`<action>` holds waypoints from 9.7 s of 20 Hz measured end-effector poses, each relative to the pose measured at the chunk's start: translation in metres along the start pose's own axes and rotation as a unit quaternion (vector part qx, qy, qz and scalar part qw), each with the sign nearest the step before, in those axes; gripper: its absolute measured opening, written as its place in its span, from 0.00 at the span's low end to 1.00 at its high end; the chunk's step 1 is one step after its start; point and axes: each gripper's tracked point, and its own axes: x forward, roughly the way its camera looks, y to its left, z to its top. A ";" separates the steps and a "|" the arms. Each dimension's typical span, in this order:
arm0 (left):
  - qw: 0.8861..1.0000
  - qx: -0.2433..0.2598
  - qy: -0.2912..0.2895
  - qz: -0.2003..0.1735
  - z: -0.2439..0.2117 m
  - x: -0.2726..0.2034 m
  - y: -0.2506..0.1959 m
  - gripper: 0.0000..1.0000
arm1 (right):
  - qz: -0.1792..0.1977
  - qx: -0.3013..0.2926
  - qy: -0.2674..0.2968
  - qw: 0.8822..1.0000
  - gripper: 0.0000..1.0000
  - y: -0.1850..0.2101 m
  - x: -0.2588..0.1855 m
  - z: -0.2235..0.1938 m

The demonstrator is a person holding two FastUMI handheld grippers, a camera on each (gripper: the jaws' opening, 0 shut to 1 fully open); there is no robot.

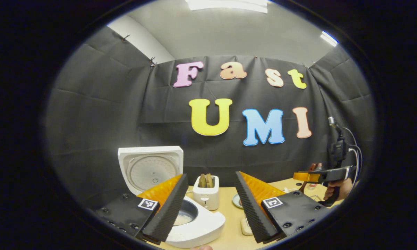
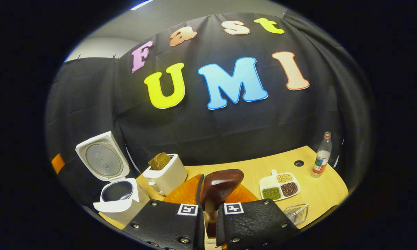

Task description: Close the left gripper, press the button to open the rice cooker; take a wooden spoon from the chopstick holder with the right hand, scoop a spoonful of rice and pour it into the rice cooker, then put the wooden spoon back into the chopstick holder.

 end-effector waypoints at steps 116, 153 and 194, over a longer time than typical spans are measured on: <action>0.995 -0.009 0.061 0.082 -0.065 -0.036 0.073 0.97 | 0.316 0.119 0.019 0.941 0.13 0.306 0.072 0.062; 0.995 0.037 0.022 -0.092 -0.023 0.036 -0.091 0.95 | -0.135 0.160 -0.036 0.977 0.13 -0.196 -0.064 0.042; 0.996 -0.010 0.027 0.085 0.077 0.179 0.116 0.98 | -0.116 -0.062 -0.056 0.990 0.97 -0.156 -0.080 0.070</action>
